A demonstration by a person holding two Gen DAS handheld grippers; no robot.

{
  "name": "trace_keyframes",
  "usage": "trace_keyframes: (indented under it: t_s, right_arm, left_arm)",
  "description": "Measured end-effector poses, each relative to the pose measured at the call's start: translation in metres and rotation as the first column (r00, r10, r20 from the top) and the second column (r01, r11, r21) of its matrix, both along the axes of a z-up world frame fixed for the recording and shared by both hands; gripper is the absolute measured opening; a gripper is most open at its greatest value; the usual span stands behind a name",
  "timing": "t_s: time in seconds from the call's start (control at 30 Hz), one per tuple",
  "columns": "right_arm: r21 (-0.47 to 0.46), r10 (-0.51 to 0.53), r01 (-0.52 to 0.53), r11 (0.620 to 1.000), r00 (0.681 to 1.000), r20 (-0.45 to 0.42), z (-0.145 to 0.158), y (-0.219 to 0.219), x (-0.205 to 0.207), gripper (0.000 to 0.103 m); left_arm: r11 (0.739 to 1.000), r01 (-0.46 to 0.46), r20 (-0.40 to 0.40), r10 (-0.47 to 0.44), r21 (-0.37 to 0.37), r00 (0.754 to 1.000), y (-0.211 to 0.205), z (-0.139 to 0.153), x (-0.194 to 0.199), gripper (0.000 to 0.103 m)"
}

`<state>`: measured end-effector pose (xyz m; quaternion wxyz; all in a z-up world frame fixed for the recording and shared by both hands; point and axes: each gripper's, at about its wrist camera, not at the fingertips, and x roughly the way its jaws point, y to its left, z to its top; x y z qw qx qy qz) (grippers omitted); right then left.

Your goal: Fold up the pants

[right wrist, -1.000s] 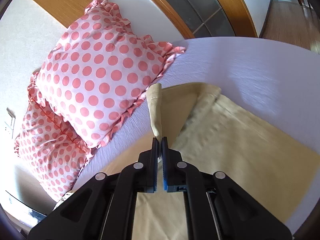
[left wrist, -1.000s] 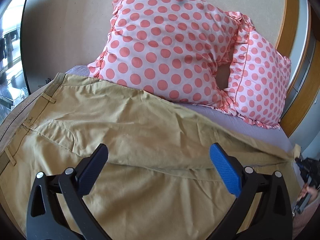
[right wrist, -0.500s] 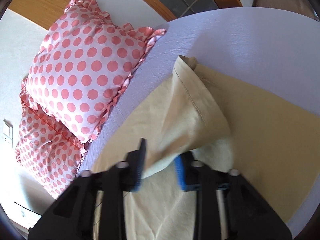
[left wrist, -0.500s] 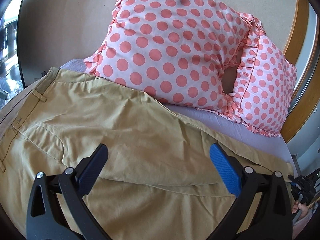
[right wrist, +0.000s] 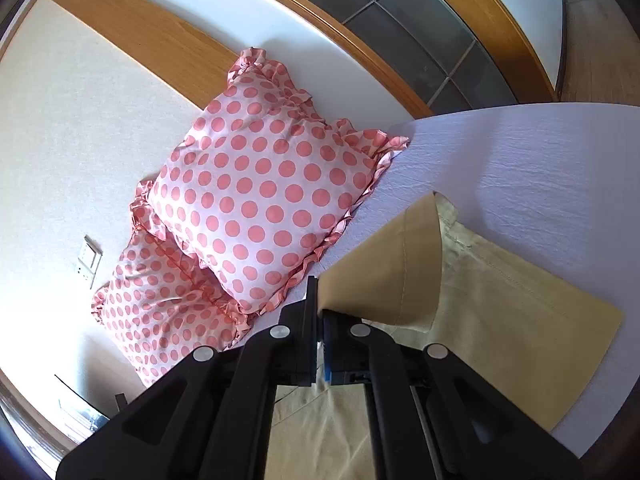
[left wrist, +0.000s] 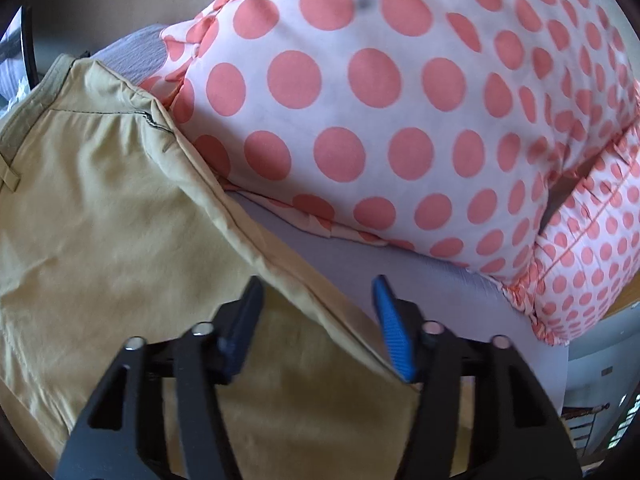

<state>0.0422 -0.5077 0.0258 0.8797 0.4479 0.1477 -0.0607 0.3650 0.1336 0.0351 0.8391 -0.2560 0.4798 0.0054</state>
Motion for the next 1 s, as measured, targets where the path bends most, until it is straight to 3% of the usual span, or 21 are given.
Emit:
trace_keyframes:
  t_s: [0.03,0.1,0.17,0.27,0.37,0.47,0.53,0.6,0.7,0.77,0.8,0.83,0.9,1.0]
  right_arm:
    - [0.008,0.001,-0.001,1.0,1.0,-0.003,-0.002,-0.001,-0.001,0.002]
    - [0.027,0.004,-0.004,1.0,1.0,-0.001,-0.003,-0.001,-0.002,0.002]
    - [0.024,-0.001,0.001,1.0,1.0,0.008,-0.002,-0.002,-0.008,0.002]
    - [0.016,-0.015,0.014,1.0,1.0,0.022,0.002,-0.006,-0.02,0.002]
    - [0.005,-0.025,0.024,1.0,0.999,0.02,0.002,-0.01,-0.035,0.002]
    - [0.012,-0.026,0.026,1.0,1.0,-0.011,-0.01,-0.014,-0.049,0.002]
    - [0.021,-0.019,0.02,1.0,0.999,-0.05,-0.023,-0.014,-0.054,0.002]
    - [0.037,-0.018,0.021,0.999,0.996,-0.087,-0.035,-0.014,-0.057,0.002]
    - [0.091,-0.005,0.015,0.996,0.993,-0.114,-0.051,-0.016,-0.06,0.002]
    - [0.112,0.003,0.009,0.994,0.994,-0.109,-0.054,-0.017,-0.063,0.002]
    - [0.108,0.005,0.006,0.994,0.995,-0.103,-0.052,-0.016,-0.063,0.002]
    - [0.099,0.005,0.005,0.995,0.995,-0.097,-0.05,-0.015,-0.064,0.002]
    - [0.076,0.003,0.003,0.997,0.996,-0.087,-0.044,-0.013,-0.064,0.002]
    - [0.069,-0.003,0.009,0.998,0.996,-0.09,-0.042,-0.013,-0.063,0.002]
  left_arm:
    - [0.999,-0.021,0.0,0.021,-0.033,1.0,0.007,-0.001,0.001,0.017]
    - [0.998,-0.04,0.029,0.042,-0.055,0.999,0.017,0.006,-0.014,0.014]
    - [1.0,-0.024,0.097,0.024,-0.005,0.995,0.017,0.025,-0.046,0.013]
    - [0.998,-0.017,0.226,0.004,0.053,0.974,0.019,0.057,-0.125,0.013]
    - [0.994,-0.041,0.306,0.008,0.104,0.952,0.018,0.071,-0.219,0.013]
    - [0.98,-0.113,0.351,0.049,0.164,0.935,0.017,0.066,-0.305,0.013]
    - [0.965,-0.174,0.351,0.097,0.196,0.932,0.019,0.054,-0.345,0.013]
    - [0.96,-0.214,0.328,0.147,0.178,0.933,0.03,0.039,-0.37,0.013]
    - [0.962,-0.244,0.296,0.199,0.125,0.934,0.048,0.025,-0.379,0.012]
    - [0.975,-0.212,0.303,0.181,0.073,0.936,0.057,0.027,-0.368,0.013]
    - [0.978,-0.198,0.299,0.17,0.067,0.939,0.059,0.03,-0.358,0.025]
    - [0.982,-0.182,0.3,0.156,0.059,0.941,0.062,0.035,-0.344,0.045]
    - [0.981,-0.177,0.293,0.146,0.082,0.945,0.069,0.045,-0.308,0.062]
    - [0.968,-0.196,0.252,0.153,0.158,0.956,0.076,0.053,-0.248,0.062]
